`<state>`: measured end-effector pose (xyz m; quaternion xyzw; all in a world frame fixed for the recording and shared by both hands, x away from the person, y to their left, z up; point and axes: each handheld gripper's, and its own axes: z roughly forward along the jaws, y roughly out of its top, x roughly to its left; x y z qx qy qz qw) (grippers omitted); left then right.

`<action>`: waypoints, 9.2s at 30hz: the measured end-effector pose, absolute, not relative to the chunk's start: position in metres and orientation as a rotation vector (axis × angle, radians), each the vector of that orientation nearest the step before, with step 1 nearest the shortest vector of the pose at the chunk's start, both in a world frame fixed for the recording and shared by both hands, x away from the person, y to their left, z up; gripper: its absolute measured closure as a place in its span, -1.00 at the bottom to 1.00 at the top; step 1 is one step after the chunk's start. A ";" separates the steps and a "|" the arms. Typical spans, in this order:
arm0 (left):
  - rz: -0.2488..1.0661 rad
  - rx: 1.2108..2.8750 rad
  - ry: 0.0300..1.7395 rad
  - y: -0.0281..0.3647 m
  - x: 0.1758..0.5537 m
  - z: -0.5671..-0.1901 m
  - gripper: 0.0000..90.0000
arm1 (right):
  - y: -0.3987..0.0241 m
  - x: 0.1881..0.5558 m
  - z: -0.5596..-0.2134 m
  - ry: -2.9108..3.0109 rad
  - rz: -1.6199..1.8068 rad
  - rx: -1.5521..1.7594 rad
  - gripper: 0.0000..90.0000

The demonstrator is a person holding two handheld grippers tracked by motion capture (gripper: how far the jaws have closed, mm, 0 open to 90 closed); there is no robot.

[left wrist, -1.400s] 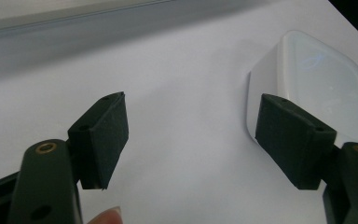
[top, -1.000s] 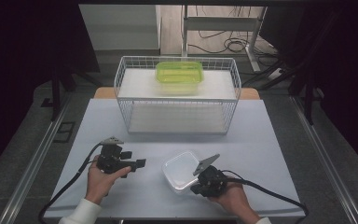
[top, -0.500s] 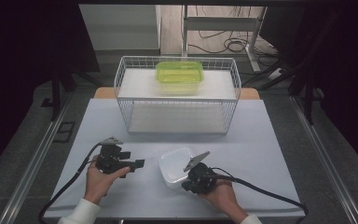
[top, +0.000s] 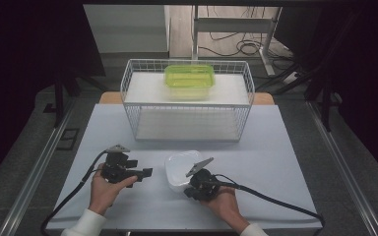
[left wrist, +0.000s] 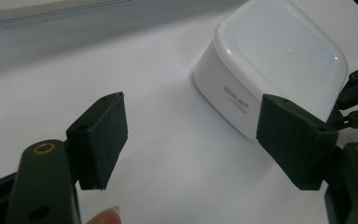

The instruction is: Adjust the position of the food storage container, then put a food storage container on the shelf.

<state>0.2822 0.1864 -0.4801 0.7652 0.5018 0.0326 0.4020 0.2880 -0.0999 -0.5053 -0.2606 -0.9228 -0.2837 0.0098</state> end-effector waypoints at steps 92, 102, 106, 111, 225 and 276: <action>-0.354 1.577 1.391 0.161 0.308 -0.499 -0.24 | -0.174 0.367 -0.463 -2.270 -1.296 -1.346 -0.19; -0.392 1.625 1.384 0.155 0.309 -0.508 -0.15 | -0.165 0.369 -0.477 -2.301 -1.225 -1.301 -0.06; -0.408 1.629 1.388 0.154 0.310 -0.510 -0.06 | -0.167 0.367 -0.479 -2.301 -1.216 -1.315 0.03; -0.439 1.614 1.392 0.154 0.310 -0.513 0.09 | -0.170 0.368 -0.482 -2.268 -1.206 -1.332 0.13; -0.046 1.609 1.090 0.155 0.357 -0.316 0.72 | -0.188 0.396 -0.292 -2.347 -1.699 -1.068 0.77; 0.025 1.596 1.126 0.154 0.446 -0.247 0.71 | -0.185 0.482 -0.230 -2.331 -1.792 -1.055 0.76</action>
